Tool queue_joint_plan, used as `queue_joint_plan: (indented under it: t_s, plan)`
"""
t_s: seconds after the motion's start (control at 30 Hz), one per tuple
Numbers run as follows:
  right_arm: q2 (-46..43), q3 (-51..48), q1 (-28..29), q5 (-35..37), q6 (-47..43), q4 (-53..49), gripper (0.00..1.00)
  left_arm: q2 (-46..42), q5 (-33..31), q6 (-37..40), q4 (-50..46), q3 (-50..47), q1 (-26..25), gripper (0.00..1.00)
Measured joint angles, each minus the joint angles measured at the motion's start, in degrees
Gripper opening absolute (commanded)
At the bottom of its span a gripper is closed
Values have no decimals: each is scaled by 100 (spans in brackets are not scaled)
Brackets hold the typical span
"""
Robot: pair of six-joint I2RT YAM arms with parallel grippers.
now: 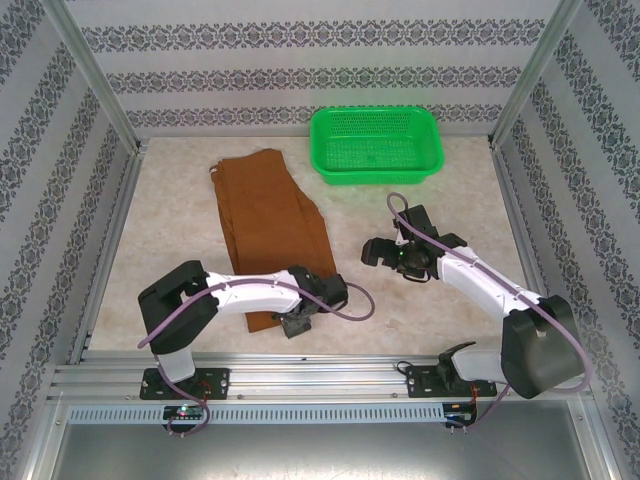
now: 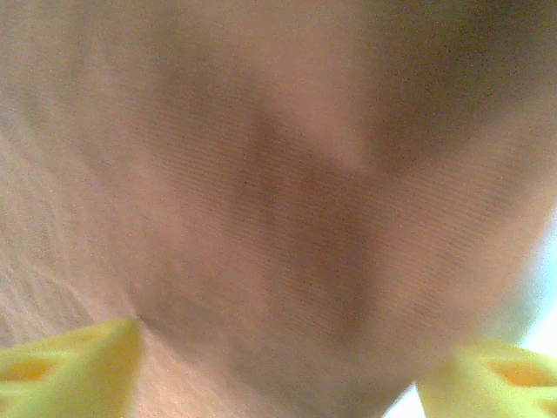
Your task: Roll up the long pants
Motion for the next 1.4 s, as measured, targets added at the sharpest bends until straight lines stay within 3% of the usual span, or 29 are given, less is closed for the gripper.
queue_joint_plan:
  t_s: [0.03, 0.07, 0.33, 0.63, 0.7, 0.87, 1.03, 1.4]
  plan:
    - [15, 0, 0, -4, 17, 7, 97, 72, 11, 11, -2, 20, 129, 34]
    - [22, 0, 0, -4, 17, 11, 97, 144, 55, 24, -9, 50, 245, 30]
    - [24, 0, 0, 0, 39, 17, 97, 90, 647, 136, -308, 555, 417, 29]
    - [-76, -11, -92, 33, 35, -33, 96, 31, 2133, 173, -1182, 2155, 450, 32]
    - [-164, -24, -136, 33, 33, -42, 96, 31, 2199, 177, -1305, 2297, 455, 35]
    - [-227, -111, -188, 4, 20, -17, 96, -50, 1875, 70, -1320, 1742, 455, 63]
    - [-162, -201, -192, -111, 20, -4, 95, -59, 1635, -66, -1362, 1189, 455, 65]
    - [-90, -201, -192, -175, 20, 35, 95, 431, 1572, -127, -1012, 1032, 643, 65]
